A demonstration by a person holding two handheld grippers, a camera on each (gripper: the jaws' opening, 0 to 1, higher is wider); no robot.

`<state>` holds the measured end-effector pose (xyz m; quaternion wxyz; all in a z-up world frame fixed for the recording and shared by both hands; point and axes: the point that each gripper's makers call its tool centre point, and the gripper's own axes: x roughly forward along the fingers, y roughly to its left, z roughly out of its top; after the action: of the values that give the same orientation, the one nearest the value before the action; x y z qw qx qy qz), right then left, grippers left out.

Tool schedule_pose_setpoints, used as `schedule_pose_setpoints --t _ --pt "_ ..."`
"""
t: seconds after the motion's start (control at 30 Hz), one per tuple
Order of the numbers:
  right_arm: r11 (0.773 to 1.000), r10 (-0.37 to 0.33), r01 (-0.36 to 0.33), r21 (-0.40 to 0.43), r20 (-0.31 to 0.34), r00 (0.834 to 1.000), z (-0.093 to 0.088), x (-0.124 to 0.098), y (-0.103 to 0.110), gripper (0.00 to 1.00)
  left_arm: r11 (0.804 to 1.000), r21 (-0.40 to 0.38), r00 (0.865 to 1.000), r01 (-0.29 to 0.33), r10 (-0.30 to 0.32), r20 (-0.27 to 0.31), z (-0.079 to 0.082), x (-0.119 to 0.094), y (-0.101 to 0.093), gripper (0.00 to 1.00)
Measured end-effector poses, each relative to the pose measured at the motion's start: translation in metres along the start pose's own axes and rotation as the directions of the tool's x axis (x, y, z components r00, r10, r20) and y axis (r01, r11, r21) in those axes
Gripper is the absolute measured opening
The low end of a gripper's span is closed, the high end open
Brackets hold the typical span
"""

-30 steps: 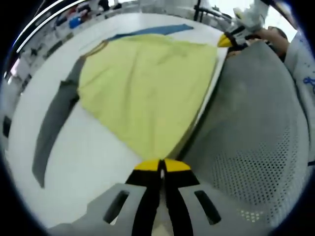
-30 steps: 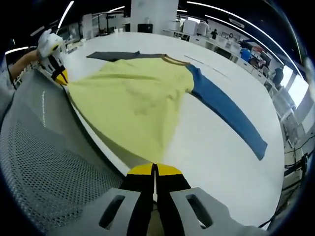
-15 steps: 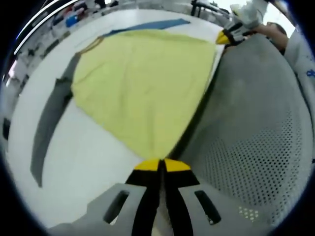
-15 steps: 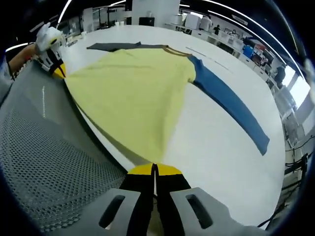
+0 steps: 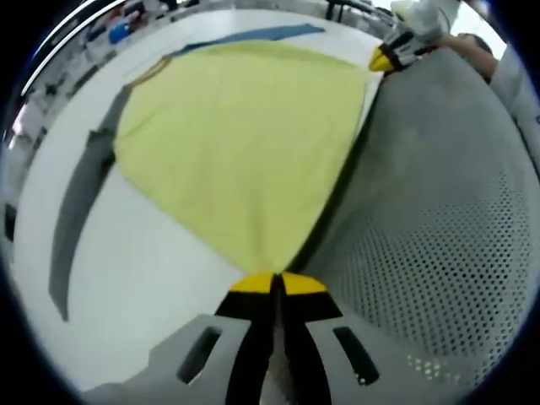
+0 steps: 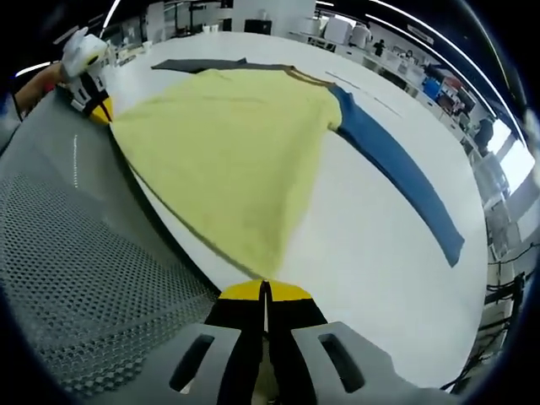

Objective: Fold the garment on the visible template until the final outline fits inside the template.

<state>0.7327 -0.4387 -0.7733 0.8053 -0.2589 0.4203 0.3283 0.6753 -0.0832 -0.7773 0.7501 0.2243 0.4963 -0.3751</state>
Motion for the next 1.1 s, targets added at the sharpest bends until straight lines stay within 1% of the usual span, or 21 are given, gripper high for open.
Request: schedule_pose_setpoints --t 0.13,0.3,0.47,0.63,0.77,0.83,1.0,1.1 --pt "1.000 -0.008 0.008 0.000 -0.002 1.000 -0.002 -0.001 -0.002 0.01 1.000 -0.002 1.000 -0.004 0.004 0.001 -0.001 -0.001 0.000 0.00" --pt "1.000 -0.017 0.016 0.025 0.030 0.999 0.002 -0.006 -0.003 0.01 1.000 -0.002 1.000 -0.009 0.009 -0.001 0.000 0.000 -0.001 0.00" --pt "0.999 -0.026 0.025 0.024 0.034 0.999 0.002 -0.006 -0.004 0.01 1.000 0.004 1.000 -0.016 0.016 0.005 0.000 0.001 -0.002 0.00" --pt "0.999 -0.030 0.029 0.021 0.050 0.998 0.008 -0.009 -0.003 0.01 1.000 -0.013 0.999 -0.024 0.025 0.025 0.000 0.000 -0.002 0.00" --pt "0.999 -0.038 0.037 0.016 0.066 0.997 0.013 -0.012 -0.004 0.01 0.999 -0.010 0.998 -0.048 0.048 0.033 0.001 -0.002 0.000 0.00" --pt "0.999 -0.039 0.038 0.018 0.071 0.997 0.016 -0.014 -0.003 0.01 0.998 -0.028 0.998 -0.048 0.049 0.030 0.002 -0.005 0.000 0.00" --pt "0.999 -0.049 0.048 0.013 0.091 0.995 0.022 -0.021 -0.003 0.01 0.998 -0.023 0.998 -0.063 0.063 0.014 -0.001 -0.017 -0.001 0.00" --pt "0.999 -0.048 0.047 0.008 0.095 0.994 0.024 -0.023 0.000 0.01 0.998 -0.042 0.998 -0.046 0.047 0.030 0.001 -0.026 -0.005 0.00"
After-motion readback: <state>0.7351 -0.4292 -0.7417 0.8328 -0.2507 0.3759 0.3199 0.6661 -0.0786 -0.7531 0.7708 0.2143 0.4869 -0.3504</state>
